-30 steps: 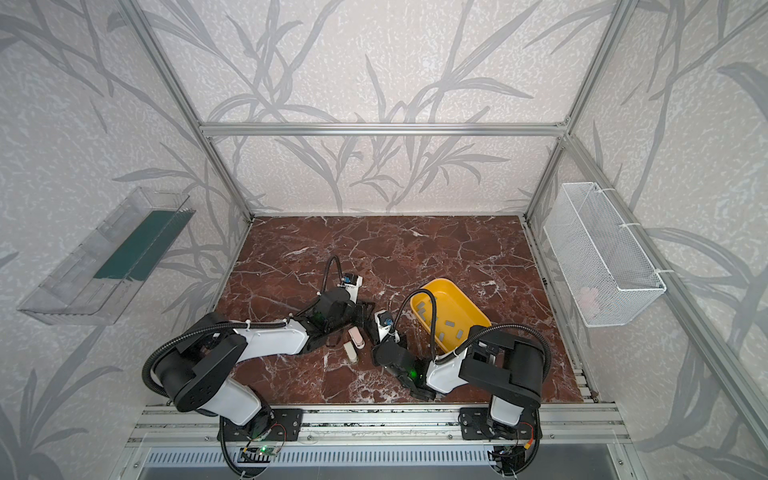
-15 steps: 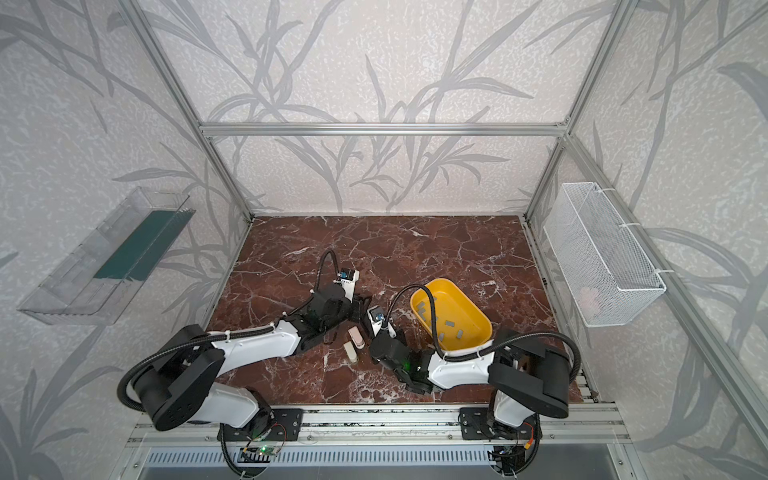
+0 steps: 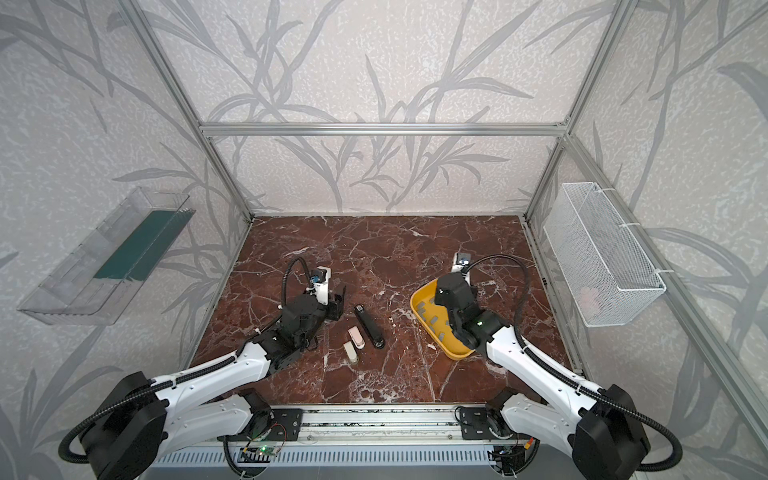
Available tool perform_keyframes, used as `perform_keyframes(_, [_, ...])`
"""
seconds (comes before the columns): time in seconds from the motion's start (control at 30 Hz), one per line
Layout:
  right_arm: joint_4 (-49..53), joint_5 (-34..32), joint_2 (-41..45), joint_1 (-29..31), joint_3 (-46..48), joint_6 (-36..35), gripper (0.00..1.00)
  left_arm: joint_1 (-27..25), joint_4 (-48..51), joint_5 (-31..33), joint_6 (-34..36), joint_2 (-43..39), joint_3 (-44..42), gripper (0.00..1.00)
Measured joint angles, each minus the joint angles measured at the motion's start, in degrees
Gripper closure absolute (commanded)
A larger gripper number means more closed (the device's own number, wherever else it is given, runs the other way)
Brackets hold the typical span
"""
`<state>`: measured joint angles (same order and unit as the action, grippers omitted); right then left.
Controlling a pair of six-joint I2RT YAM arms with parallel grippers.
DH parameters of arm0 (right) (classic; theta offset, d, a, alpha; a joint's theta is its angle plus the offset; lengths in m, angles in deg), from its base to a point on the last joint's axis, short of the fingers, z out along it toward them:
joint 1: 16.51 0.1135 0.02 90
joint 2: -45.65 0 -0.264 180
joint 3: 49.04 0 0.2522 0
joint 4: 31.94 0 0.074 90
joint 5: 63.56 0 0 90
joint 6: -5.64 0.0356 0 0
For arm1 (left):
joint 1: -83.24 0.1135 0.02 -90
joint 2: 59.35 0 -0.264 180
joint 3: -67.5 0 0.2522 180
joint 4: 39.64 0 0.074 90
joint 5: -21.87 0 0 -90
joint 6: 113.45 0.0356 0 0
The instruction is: Load the staples into the stapler
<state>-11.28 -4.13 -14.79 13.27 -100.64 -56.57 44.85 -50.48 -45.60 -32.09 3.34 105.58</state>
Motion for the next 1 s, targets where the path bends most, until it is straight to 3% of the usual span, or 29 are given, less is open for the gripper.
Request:
perform_keyframes(0.13, [2.2,7.4,0.2,-13.2,5.4,2.8,0.85,3.1,-0.7,6.0,2.8,-2.0,-1.2,0.30])
perform_keyframes(0.27, [2.5,14.5,-4.6,-21.8,6.2,4.4,0.87,9.6,-0.7,13.7,4.2,-3.9,-1.4,0.21])
perform_keyframes(0.43, [2.1,23.4,-7.0,-23.6,6.6,6.1,0.87,18.5,-7.1,18.5,7.1,-5.5,-7.3,0.00])
perform_keyframes(0.57, [-1.2,31.2,-6.9,-23.6,8.5,8.7,0.90,31.2,-9.5,16.0,3.5,1.2,-9.8,0.00])
perform_keyframes(0.67, [-2.7,36.9,-5.9,-23.6,9.9,10.7,0.90,34.5,-9.7,13.4,2.5,8.2,-8.4,0.00])
perform_keyframes(0.73, [-0.5,38.9,-4.2,-23.6,9.8,11.1,0.83,34.7,-12.7,10.7,2.9,11.8,-7.5,0.01])
perform_keyframes(0.8, [2.6,37.3,-1.1,-23.5,9.0,10.5,0.62,35.8,-17.9,6.5,2.9,15.0,-7.5,0.01])
perform_keyframes(0.87, [2.3,30.8,2.9,-23.5,8.2,7.5,0.43,39.3,-24.8,-0.5,2.6,20.3,-7.6,0.01])
perform_keyframes(0.9, [-0.5,26.7,4.4,-23.5,8.5,4.9,0.36,41.0,-29.0,-4.1,3.0,23.8,-7.7,0.01])
perform_keyframes(1.0, [-19.0,18.7,3.7,-23.6,13.9,-5.6,0.31,43.2,-32.9,-14.1,4.2,27.2,-9.7,0.01])
